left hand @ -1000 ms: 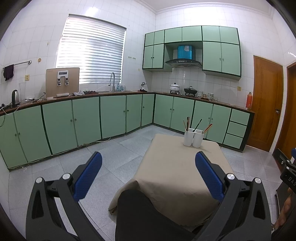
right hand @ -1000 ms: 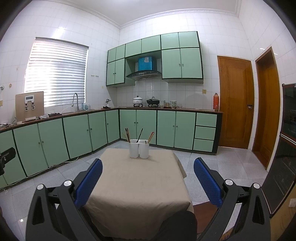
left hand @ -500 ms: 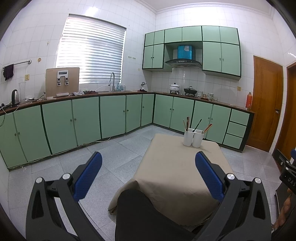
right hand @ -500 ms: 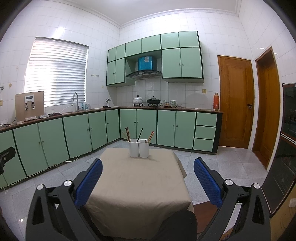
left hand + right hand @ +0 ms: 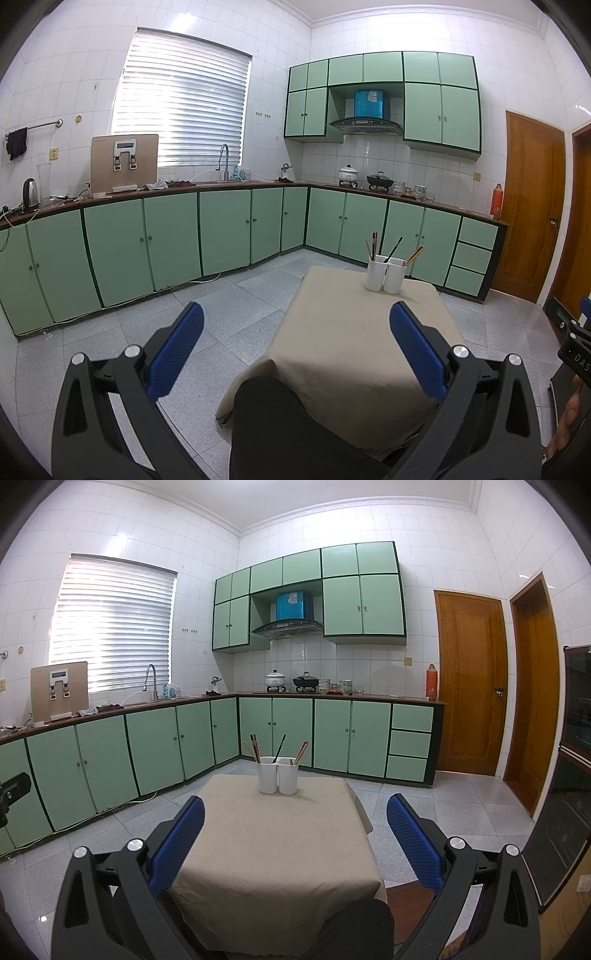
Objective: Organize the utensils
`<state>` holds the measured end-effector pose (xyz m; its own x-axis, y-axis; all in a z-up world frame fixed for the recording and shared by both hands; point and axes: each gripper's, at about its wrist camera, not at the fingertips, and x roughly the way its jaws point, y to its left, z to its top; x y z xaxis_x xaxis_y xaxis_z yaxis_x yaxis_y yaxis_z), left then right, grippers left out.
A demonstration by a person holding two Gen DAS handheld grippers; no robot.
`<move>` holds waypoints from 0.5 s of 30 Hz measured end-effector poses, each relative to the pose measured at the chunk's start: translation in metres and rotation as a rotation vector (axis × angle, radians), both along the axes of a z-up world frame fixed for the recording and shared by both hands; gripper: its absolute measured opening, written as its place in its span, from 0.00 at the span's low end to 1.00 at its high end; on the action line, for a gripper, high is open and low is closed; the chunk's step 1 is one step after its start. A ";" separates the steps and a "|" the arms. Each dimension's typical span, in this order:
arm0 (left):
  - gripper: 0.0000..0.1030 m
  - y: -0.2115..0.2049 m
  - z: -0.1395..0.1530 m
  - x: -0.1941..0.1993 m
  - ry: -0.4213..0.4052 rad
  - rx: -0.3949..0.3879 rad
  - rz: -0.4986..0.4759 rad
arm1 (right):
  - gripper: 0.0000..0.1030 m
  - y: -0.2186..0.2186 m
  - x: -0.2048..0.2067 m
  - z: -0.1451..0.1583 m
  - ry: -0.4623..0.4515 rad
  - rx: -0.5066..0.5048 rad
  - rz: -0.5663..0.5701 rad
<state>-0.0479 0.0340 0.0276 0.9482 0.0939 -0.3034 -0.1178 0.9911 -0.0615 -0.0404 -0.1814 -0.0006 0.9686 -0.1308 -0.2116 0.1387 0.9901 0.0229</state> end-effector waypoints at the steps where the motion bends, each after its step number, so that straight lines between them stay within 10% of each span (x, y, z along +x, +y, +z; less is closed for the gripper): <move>1: 0.95 0.000 0.000 0.000 0.001 -0.001 -0.001 | 0.94 0.000 0.000 0.000 -0.001 0.001 0.000; 15: 0.95 -0.001 0.000 -0.001 -0.001 0.000 -0.002 | 0.94 0.000 0.001 -0.003 0.003 0.002 -0.001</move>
